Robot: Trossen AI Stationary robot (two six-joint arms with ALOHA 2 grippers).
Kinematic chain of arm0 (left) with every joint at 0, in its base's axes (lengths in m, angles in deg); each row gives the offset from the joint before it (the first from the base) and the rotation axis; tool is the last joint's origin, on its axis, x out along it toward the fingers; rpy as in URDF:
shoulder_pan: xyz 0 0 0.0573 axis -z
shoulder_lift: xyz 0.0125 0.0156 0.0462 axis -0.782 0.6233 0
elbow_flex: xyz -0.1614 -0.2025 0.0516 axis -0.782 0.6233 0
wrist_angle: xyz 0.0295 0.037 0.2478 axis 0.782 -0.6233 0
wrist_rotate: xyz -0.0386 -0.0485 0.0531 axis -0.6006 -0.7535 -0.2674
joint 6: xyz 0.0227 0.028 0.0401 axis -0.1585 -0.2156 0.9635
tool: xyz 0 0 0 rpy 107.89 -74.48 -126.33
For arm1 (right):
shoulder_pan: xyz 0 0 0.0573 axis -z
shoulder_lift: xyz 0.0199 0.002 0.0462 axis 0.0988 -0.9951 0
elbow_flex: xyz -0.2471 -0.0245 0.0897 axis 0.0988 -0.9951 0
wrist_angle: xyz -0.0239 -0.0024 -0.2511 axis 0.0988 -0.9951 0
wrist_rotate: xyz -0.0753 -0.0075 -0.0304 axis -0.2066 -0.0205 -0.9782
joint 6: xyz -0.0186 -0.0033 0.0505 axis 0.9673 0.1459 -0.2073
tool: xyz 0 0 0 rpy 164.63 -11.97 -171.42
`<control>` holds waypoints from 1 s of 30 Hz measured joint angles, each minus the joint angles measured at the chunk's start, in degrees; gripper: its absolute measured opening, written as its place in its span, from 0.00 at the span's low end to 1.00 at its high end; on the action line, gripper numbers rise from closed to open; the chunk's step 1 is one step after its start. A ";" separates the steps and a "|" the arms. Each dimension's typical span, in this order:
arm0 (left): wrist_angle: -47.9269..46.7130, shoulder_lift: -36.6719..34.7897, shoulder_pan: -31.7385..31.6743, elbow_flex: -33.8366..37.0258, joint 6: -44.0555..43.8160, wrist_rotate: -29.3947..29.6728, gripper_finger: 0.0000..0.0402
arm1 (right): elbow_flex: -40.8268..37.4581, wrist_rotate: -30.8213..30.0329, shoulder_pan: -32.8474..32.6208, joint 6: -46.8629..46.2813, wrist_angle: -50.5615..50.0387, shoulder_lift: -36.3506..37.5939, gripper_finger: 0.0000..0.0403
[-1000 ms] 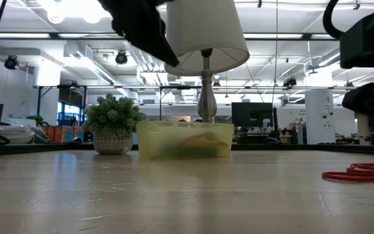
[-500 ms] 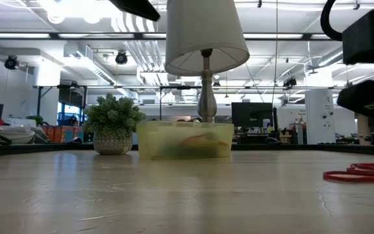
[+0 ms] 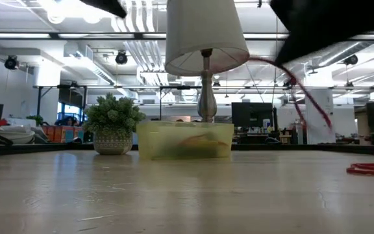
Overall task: Pick and place rubber bands into bin
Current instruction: Put the bottom red rubber band into the yellow bin
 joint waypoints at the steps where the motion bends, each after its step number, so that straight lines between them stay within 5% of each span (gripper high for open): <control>1: -0.03 0.02 0.61 0.95 -1.18 0.01 0.33 | 0.98 -2.11 0.72 2.12 -0.10 0.03 0.02; 9: 4.63 0.06 5.47 10.79 -12.32 1.90 0.33 | 7.47 -6.71 10.23 16.69 -0.02 0.07 0.02; 19: 16.83 0.08 10.71 18.20 -13.89 3.69 0.33 | 7.86 -6.22 25.23 22.01 -0.04 0.11 0.02; 30: 16.98 0.08 11.62 18.31 -13.84 6.11 0.33 | 7.19 6.69 38.03 24.45 0.48 0.13 0.02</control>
